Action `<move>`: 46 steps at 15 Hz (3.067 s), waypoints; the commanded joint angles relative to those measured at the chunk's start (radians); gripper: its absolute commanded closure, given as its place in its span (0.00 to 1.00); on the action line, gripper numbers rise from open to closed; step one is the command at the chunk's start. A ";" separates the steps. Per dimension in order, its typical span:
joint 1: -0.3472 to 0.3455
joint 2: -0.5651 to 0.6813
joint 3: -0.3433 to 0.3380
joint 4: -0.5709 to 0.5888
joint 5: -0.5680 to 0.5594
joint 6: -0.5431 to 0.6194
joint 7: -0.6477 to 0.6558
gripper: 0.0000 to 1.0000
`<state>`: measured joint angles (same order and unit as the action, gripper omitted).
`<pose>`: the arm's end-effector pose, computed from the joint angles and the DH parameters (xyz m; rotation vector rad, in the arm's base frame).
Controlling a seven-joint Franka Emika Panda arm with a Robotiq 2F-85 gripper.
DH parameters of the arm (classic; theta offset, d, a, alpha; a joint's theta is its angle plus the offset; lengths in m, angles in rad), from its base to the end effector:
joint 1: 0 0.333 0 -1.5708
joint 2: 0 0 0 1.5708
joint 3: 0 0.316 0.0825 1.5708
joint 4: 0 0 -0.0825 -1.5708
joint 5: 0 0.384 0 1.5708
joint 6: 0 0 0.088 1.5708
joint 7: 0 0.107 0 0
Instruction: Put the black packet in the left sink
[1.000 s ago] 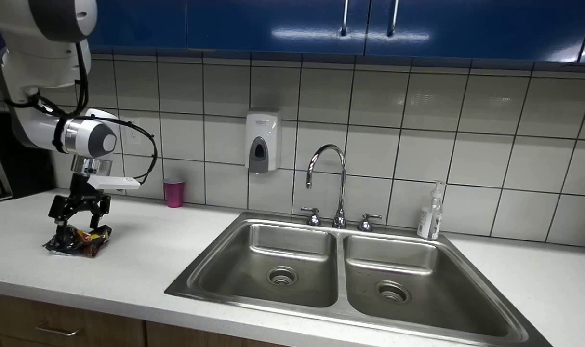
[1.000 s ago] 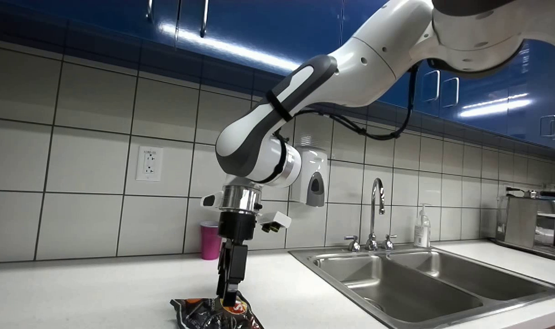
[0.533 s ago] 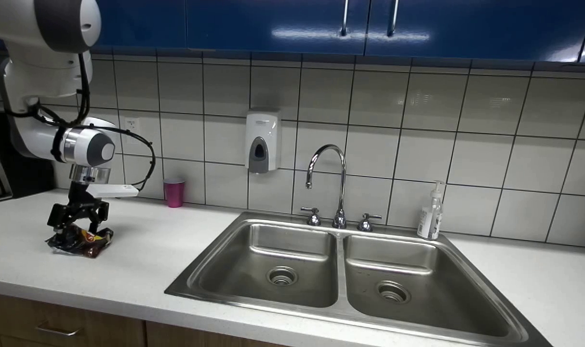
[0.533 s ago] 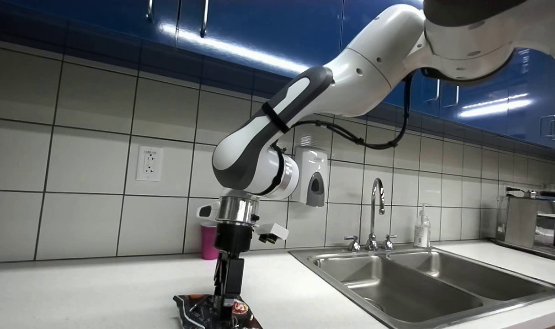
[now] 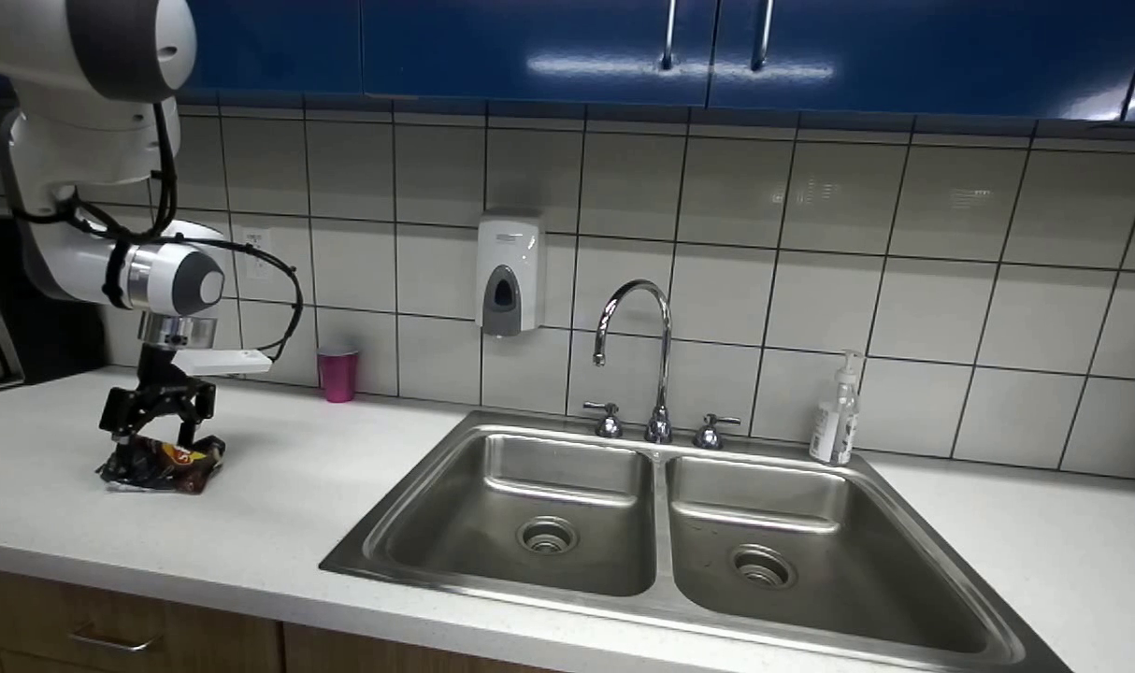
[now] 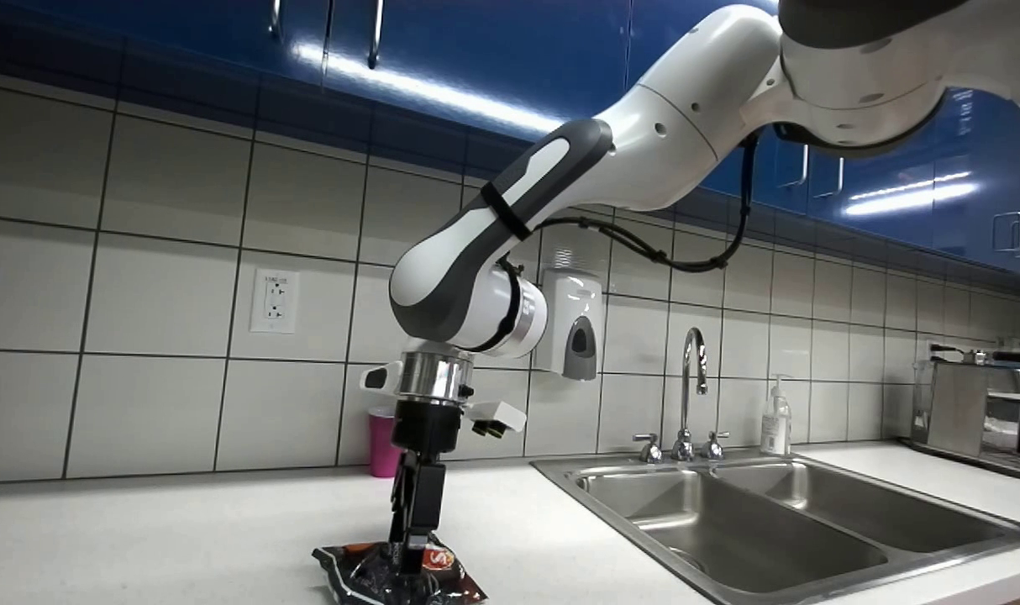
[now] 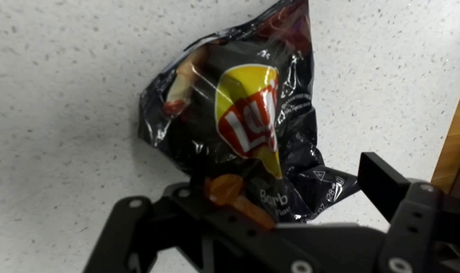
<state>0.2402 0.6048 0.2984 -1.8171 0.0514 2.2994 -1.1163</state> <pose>0.5548 0.3194 0.2100 -2.0548 -2.0669 0.0528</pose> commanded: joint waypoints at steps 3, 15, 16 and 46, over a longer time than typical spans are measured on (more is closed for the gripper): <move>-0.011 -0.035 0.010 -0.001 -0.023 -0.009 0.028 0.00; -0.016 -0.043 0.000 -0.021 -0.036 -0.012 0.029 0.00; -0.020 -0.043 0.003 -0.021 -0.032 -0.012 0.024 0.00; -0.136 -0.291 -0.057 -0.149 0.046 -0.028 0.295 1.00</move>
<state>0.1330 0.4186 0.2612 -1.8792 0.0811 2.2941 -0.8941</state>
